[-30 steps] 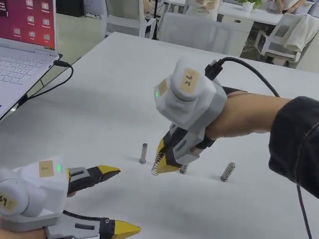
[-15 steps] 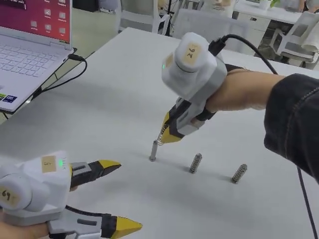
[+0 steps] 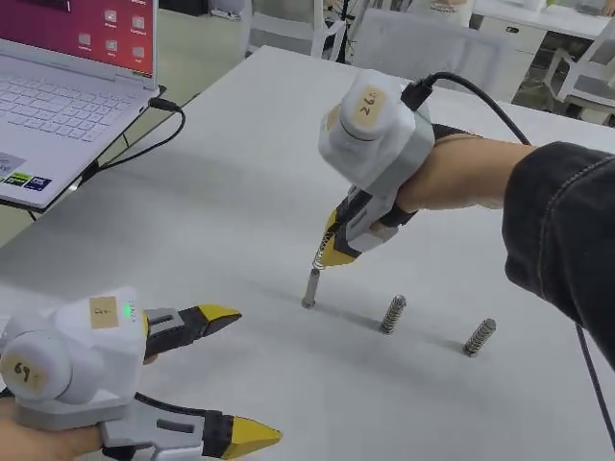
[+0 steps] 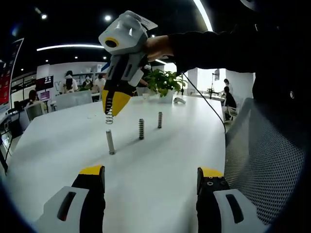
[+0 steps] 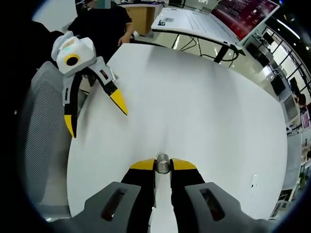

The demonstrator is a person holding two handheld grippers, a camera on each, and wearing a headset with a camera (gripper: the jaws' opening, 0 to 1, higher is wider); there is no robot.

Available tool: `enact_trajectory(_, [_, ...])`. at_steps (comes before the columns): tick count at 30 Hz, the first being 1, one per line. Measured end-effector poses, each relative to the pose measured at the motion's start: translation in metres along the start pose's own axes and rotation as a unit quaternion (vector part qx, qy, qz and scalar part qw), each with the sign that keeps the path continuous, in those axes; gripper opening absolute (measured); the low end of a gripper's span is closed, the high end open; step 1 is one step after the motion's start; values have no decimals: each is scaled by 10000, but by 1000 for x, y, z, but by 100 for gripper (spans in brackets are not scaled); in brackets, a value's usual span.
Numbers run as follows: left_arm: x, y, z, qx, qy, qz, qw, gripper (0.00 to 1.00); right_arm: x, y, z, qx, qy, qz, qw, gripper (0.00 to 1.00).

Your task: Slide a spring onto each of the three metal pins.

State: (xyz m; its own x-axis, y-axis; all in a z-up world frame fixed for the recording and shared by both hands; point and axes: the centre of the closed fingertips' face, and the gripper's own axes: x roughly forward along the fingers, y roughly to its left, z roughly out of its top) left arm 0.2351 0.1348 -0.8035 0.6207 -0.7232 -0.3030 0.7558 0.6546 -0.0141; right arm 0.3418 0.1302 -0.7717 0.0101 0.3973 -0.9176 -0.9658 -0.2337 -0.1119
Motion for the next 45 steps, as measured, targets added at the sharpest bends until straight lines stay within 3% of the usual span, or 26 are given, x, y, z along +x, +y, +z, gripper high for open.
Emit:
enact_trajectory(35, [-4,5,-7,-104,43,19,9999,71,40,-8,-15,145,273,179,9994,9])
enact_trajectory(45, [-2,4,-8,-123,65,0,9999,70,52,-1,-22,224,367,207,9989,9])
